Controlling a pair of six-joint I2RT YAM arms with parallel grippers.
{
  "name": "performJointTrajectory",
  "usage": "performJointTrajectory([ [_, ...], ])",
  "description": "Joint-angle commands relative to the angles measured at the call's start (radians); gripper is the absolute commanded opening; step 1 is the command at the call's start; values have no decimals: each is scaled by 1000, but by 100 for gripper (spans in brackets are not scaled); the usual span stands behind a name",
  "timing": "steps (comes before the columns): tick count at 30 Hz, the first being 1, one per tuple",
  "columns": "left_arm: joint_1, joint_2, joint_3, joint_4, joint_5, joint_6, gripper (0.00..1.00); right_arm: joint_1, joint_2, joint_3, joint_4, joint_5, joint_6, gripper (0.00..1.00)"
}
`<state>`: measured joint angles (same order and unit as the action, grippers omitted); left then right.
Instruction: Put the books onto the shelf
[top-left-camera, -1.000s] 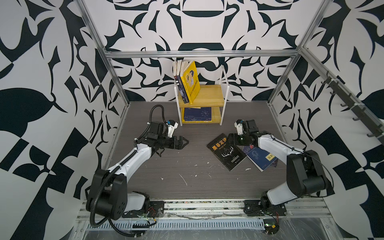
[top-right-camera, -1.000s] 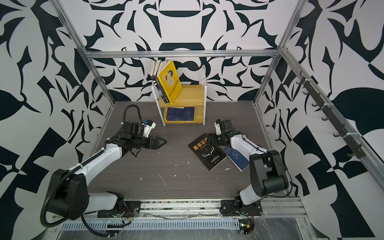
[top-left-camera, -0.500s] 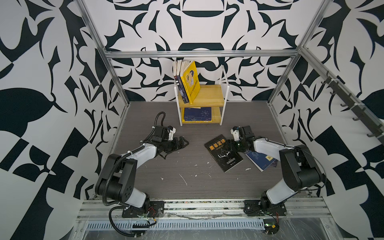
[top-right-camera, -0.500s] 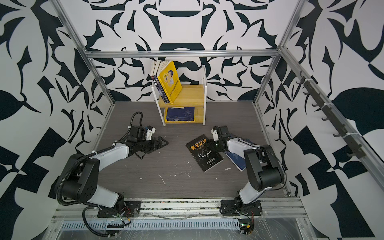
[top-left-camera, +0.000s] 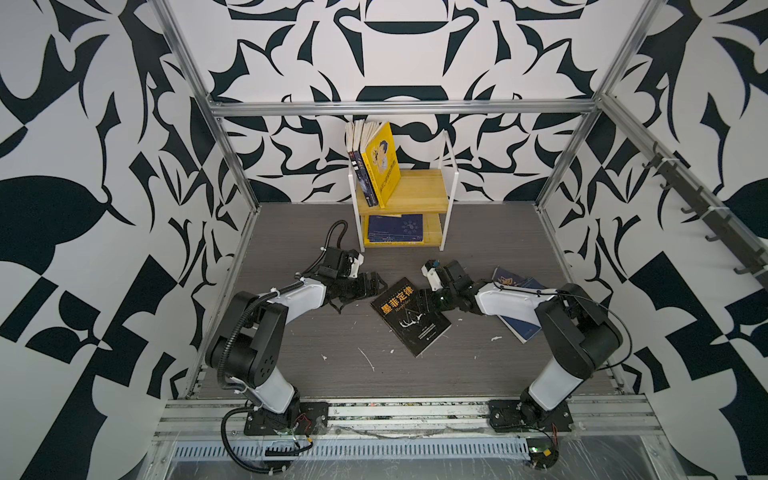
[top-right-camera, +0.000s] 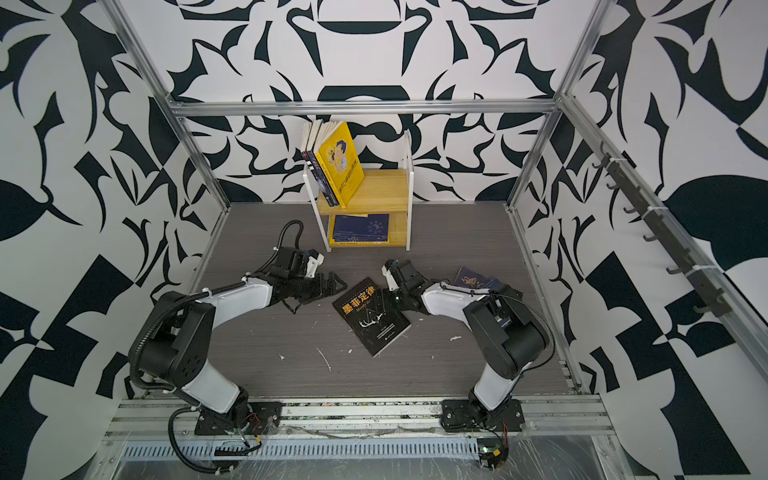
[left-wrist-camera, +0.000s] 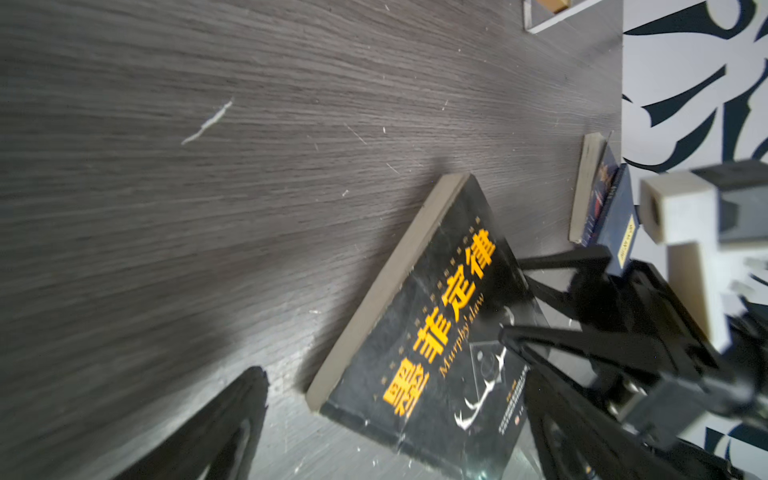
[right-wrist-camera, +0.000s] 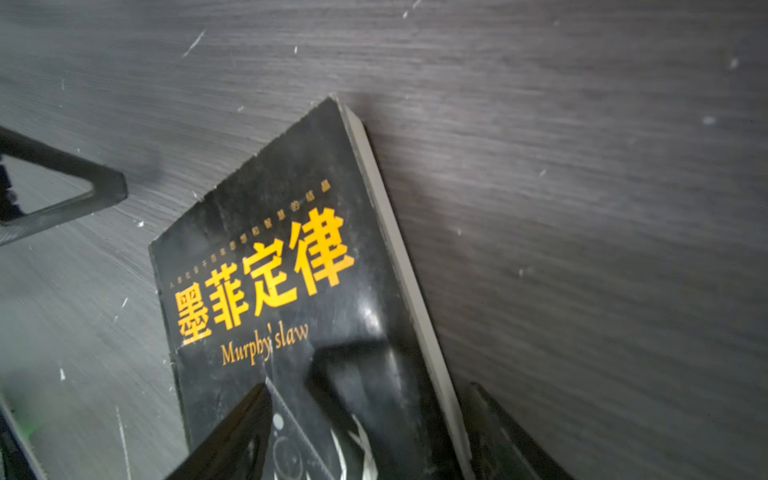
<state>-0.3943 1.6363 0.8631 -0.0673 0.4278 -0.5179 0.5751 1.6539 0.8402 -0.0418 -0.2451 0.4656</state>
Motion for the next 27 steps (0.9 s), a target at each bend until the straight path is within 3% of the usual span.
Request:
performJointTrajectory([
  [1, -3, 34, 93, -67, -57, 79, 100, -6, -140, -2, -118, 129, 70, 77],
  [6, -7, 87, 137, -91, -57, 101, 100, -6, -311, -54, -309, 193, 227, 77],
  [11, -54, 139, 142, -91, -32, 107, 98, 37, -447, -210, -299, 151, 451, 73],
  [17, -116, 172, 141, -108, -20, 98, 95, 111, -548, -320, -292, 133, 549, 73],
  [21, -122, 175, 124, -104, -27, 99, 94, 124, -540, -381, -176, 127, 605, 70],
  [27, -122, 191, 98, -91, -6, 85, 92, 124, -388, -341, -59, 135, 606, 67],
])
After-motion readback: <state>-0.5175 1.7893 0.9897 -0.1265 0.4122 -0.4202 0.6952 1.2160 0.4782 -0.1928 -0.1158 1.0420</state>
